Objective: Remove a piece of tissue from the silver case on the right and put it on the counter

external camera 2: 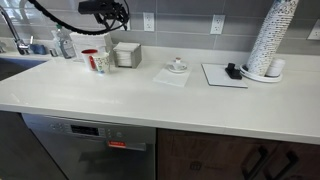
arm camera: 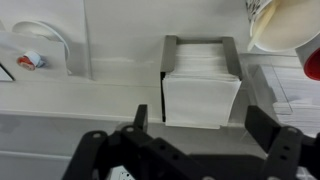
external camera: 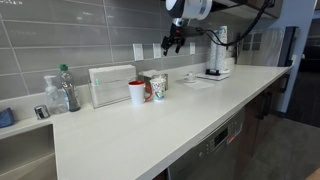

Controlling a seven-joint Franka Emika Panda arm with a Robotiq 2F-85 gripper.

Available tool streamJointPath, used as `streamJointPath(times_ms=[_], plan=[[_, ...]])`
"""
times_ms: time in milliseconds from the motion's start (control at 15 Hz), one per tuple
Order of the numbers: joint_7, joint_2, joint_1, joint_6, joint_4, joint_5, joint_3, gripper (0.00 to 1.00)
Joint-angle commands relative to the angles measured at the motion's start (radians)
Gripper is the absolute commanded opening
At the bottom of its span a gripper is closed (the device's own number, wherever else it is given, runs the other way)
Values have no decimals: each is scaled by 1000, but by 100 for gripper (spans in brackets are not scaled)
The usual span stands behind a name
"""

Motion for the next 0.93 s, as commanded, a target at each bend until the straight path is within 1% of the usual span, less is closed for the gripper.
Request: streamJointPath(times_ms=[0, 133, 467, 867], plan=[[9, 0, -23, -2, 2, -11, 26, 100], [-44, 37, -32, -23, 45, 50, 50, 100], [-39, 130, -34, -37, 137, 41, 88, 100], [-40, 254, -65, -35, 263, 58, 116, 100]])
